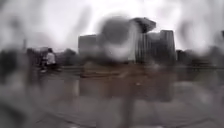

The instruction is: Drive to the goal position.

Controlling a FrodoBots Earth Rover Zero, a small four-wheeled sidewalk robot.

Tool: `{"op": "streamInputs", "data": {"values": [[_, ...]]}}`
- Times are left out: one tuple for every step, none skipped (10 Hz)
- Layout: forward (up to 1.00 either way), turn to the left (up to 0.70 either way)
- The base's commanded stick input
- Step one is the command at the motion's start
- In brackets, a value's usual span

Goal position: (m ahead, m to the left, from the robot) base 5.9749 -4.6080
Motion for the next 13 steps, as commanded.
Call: {"op": "streamInputs", "data": {"values": [[1.00,0.01],[1.00,0.00],[1.00,-0.01],[1.00,-0.02],[1.00,-0.35],[1.00,-0.40],[1.00,-0.40],[1.00,-0.40],[1.00,-0.40],[1.00,-0.40],[1.00,-0.40],[1.00,-0.40],[1.00,-0.40]]}}
